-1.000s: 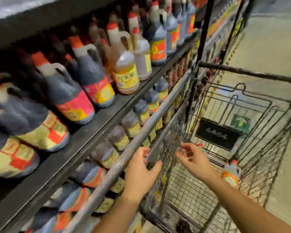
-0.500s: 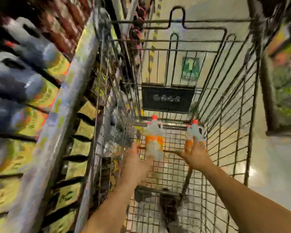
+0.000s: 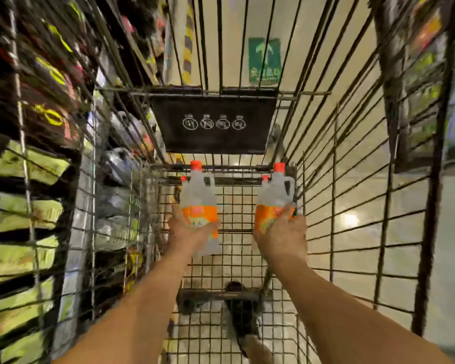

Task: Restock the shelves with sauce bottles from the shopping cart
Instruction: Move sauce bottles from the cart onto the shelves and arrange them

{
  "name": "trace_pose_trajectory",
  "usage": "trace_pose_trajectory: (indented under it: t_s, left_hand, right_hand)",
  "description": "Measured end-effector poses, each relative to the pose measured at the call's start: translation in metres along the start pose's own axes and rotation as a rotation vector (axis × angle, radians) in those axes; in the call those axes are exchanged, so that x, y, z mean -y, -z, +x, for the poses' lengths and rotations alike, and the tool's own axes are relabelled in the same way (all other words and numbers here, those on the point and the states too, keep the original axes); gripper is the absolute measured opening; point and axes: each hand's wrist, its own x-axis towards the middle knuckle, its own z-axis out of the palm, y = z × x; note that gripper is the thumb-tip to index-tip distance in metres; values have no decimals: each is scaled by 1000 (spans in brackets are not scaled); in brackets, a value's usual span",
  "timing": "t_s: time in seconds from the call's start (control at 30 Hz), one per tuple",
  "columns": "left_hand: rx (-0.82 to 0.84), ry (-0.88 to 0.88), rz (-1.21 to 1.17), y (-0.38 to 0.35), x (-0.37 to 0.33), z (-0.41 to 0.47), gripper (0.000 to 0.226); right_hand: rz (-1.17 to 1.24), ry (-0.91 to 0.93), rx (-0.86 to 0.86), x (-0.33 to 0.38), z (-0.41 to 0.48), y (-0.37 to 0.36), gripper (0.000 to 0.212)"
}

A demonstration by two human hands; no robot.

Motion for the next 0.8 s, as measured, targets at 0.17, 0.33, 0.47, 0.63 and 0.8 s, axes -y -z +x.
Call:
trace_pose_trajectory:
  t_s: [0.17,0.33,0.47,0.63,0.8]
  left_hand:
    - [27,4,-116,-8,7,24,90]
    - [-3,29,-157,-5,9,28,91]
    - [-10,45,-200,3,24,18,86]
    - [-56,48,-194,19,40,-16,84]
    - [-117,-15,-263,45,34,-58,84]
  right_hand:
    - [247,-178,103,15,14,-1,119]
    - [468,-275,79,15,33,-4,115]
    - [608,-333,75,14,42,-6,98]
    - [581,-324,124,10,39,-2,95]
    - [587,-220,170,10,3,9,96]
